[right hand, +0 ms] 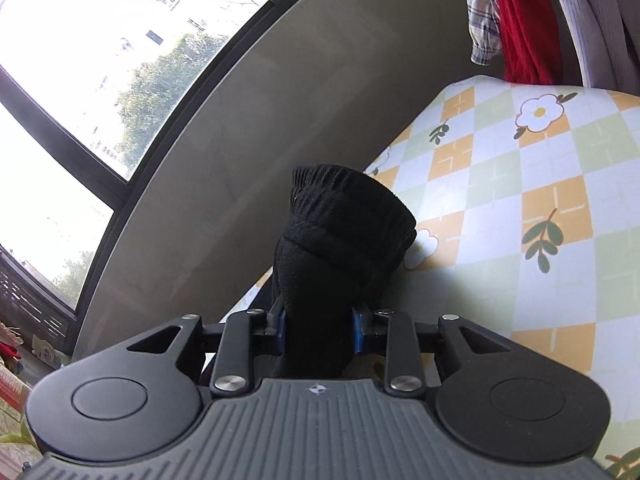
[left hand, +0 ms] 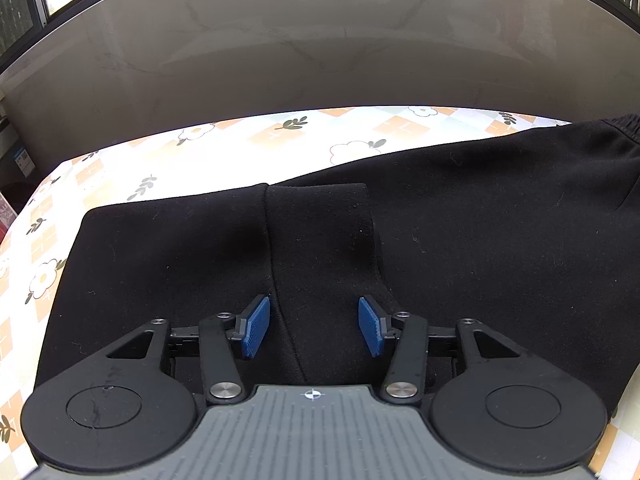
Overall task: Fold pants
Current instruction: 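Grasp the elastic waistband with the right gripper and lift it, then carry the waistband over onto the folded leg and open the right gripper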
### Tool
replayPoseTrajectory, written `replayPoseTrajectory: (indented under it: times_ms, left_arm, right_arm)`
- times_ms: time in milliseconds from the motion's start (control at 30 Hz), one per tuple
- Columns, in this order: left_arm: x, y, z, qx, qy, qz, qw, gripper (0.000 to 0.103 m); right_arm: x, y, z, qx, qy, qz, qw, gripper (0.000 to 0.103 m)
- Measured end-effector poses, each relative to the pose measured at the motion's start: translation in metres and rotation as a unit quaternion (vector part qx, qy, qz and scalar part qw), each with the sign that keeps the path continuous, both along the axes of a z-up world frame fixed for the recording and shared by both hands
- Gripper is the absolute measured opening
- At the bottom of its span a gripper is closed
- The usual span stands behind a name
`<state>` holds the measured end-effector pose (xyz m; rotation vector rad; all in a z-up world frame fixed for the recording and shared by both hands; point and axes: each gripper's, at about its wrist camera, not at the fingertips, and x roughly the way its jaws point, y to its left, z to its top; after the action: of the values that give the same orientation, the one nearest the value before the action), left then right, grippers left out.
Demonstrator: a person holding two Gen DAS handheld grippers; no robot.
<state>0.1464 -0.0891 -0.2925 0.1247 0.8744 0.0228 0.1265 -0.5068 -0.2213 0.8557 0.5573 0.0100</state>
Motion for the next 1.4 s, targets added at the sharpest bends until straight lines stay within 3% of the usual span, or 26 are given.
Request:
replayPoseTrajectory:
  times_ms: [333, 400, 500, 567, 633, 700, 767, 933, 1033, 1100, 1233, 1333, 1400]
  left_arm:
    - [-0.001, 0.002, -0.002, -0.003, -0.001, 0.003, 1.0, 0.053]
    - [-0.001, 0.002, -0.002, -0.002, -0.001, 0.003, 1.0, 0.054]
    - [-0.002, 0.002, -0.003, -0.002, -0.001, 0.002, 1.0, 0.054]
    - [-0.002, 0.002, -0.002, -0.002, -0.001, 0.002, 1.0, 0.054]
    - [-0.001, 0.001, -0.001, -0.002, 0.0, 0.002, 1.0, 0.054]
    - [0.0, 0.0, -0.001, 0.0, 0.001, 0.001, 1.0, 0.053]
    - [0.001, -0.002, -0.002, 0.002, 0.002, -0.001, 1.0, 0.054]
    - [0.004, -0.011, -0.002, -0.005, 0.002, -0.021, 0.9998, 0.054]
    - [0.008, -0.022, -0.004, -0.006, 0.004, -0.03, 0.9995, 0.055]
    - [0.014, -0.021, -0.004, -0.019, 0.011, -0.018, 0.9996, 0.058]
    - [0.024, 0.0, 0.004, -0.083, 0.034, -0.009, 0.996, 0.059]
    - [0.021, 0.033, 0.019, -0.16, 0.037, -0.007, 0.9864, 0.058]
    - [0.015, 0.055, 0.032, -0.187, 0.026, 0.001, 0.982, 0.058]
  right_arm:
    - [0.009, -0.007, -0.023, 0.013, 0.026, -0.015, 0.999, 0.04]
    - [0.012, -0.008, -0.025, 0.015, 0.03, -0.025, 0.999, 0.05]
    - [0.017, -0.01, -0.028, 0.023, 0.03, -0.037, 0.999, 0.054]
    - [0.021, -0.011, -0.03, 0.032, 0.026, -0.042, 0.998, 0.055]
    - [0.022, -0.012, -0.027, 0.034, 0.024, -0.047, 0.998, 0.049]
    - [0.021, -0.012, -0.013, 0.016, 0.011, -0.039, 0.999, 0.038]
    - [0.019, -0.006, 0.009, -0.01, -0.012, -0.025, 1.0, 0.034]
    - [0.011, 0.011, 0.066, -0.085, -0.075, -0.002, 0.993, 0.033]
    - [0.013, 0.019, 0.084, -0.112, -0.077, 0.01, 0.991, 0.033]
    - [0.016, 0.03, 0.092, -0.128, -0.071, 0.019, 0.989, 0.033]
    - [0.017, 0.059, 0.11, -0.162, -0.07, 0.035, 0.984, 0.033]
    - [0.019, 0.089, 0.129, -0.196, -0.082, 0.059, 0.975, 0.033]
    - [0.022, 0.115, 0.142, -0.212, -0.095, 0.083, 0.969, 0.033]
